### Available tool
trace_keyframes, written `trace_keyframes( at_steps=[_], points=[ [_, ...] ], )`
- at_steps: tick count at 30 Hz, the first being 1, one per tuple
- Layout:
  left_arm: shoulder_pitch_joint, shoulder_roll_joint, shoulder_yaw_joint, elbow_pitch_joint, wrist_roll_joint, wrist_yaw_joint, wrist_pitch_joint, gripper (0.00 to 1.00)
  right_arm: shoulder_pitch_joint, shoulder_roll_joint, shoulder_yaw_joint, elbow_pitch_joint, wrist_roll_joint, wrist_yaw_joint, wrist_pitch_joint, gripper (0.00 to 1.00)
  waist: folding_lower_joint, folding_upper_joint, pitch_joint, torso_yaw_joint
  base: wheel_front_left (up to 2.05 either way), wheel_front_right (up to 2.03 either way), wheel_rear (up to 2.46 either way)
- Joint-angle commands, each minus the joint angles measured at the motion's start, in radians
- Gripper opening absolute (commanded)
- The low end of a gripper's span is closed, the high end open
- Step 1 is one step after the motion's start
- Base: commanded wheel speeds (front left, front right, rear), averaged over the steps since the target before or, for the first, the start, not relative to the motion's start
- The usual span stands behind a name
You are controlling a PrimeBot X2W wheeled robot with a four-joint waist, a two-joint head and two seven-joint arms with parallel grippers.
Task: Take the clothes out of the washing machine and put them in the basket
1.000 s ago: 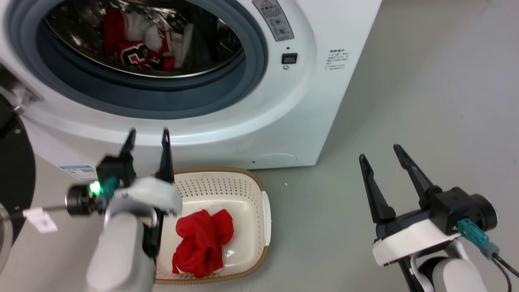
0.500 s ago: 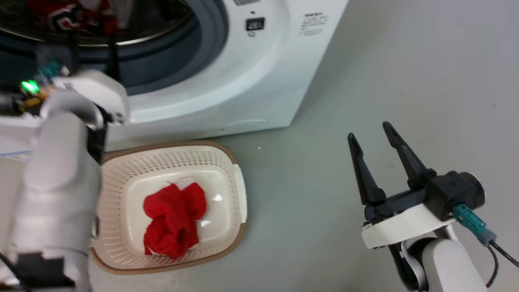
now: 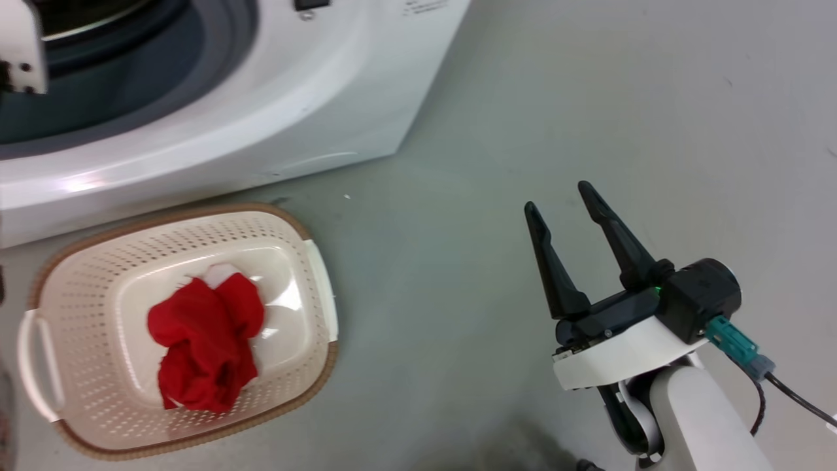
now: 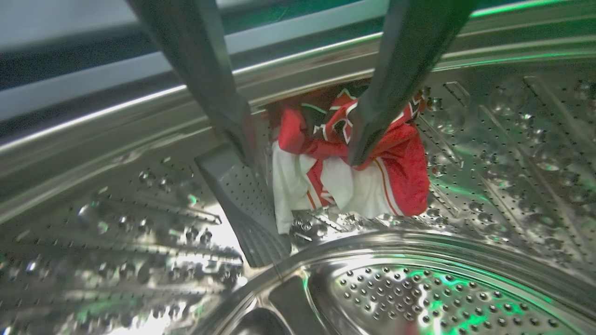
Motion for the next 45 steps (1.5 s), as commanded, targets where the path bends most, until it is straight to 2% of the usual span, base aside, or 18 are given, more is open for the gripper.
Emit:
trace_keyframes(
  at_steps=[1,14,21,29,30,31,32,40,45],
  points=[
    [-0.026,0.016,-0.016,0.012,0.015,-0.006,0.031,1.00,-0.023,0.002,0.010,0.006,0.007,-0.001,-0.009,1.00,-0.0002,-0.0001,0.032,-0.032,0.00,0.00,0.00],
    [-0.240,0.191,-0.120,0.036,0.077,-0.029,0.340,1.00,-0.061,0.002,0.095,0.040,0.069,-0.001,-0.038,1.00,-0.0002,-0.0001,0.133,-0.126,0.00,0.00,0.00],
    [-0.262,0.251,-0.152,0.001,0.066,-0.031,0.488,1.00,-0.057,0.002,0.114,0.048,0.086,-0.001,-0.038,1.00,-0.0002,-0.0001,0.167,-0.151,0.00,0.00,0.00],
    [-0.199,0.288,-0.137,-0.093,0.016,-0.028,0.624,1.00,-0.059,0.002,0.127,0.030,0.100,-0.001,-0.038,1.00,-0.0002,-0.0001,0.188,-0.153,0.00,0.00,0.00],
    [-0.186,0.291,-0.135,-0.110,0.013,-0.025,0.638,0.53,-0.061,0.002,0.127,0.030,0.101,-0.001,-0.038,1.00,-0.0002,-0.0001,0.189,-0.152,0.00,0.00,0.00],
    [-0.176,0.293,-0.130,-0.128,0.005,-0.021,0.648,0.17,-0.063,0.002,0.127,0.031,0.102,-0.001,-0.038,1.00,-0.0002,-0.0001,0.190,-0.151,0.00,0.00,0.00],
    [-0.169,0.294,-0.126,-0.151,0.000,-0.015,0.656,0.00,-0.066,0.002,0.127,0.032,0.103,-0.001,-0.038,1.00,-0.0002,-0.0001,0.192,-0.151,0.00,0.00,0.00],
    [-0.066,0.313,-0.093,-0.333,-0.034,0.044,0.642,0.00,-0.072,0.002,0.116,0.035,0.102,-0.001,-0.038,1.00,-0.0002,-0.0001,0.181,-0.148,0.00,0.00,0.00],
    [0.007,0.319,-0.070,-0.460,-0.049,0.098,0.590,0.00,-0.074,0.002,0.107,0.045,0.096,-0.001,-0.038,1.00,-0.0002,-0.0001,0.167,-0.146,0.00,0.00,0.00]
  ],
)
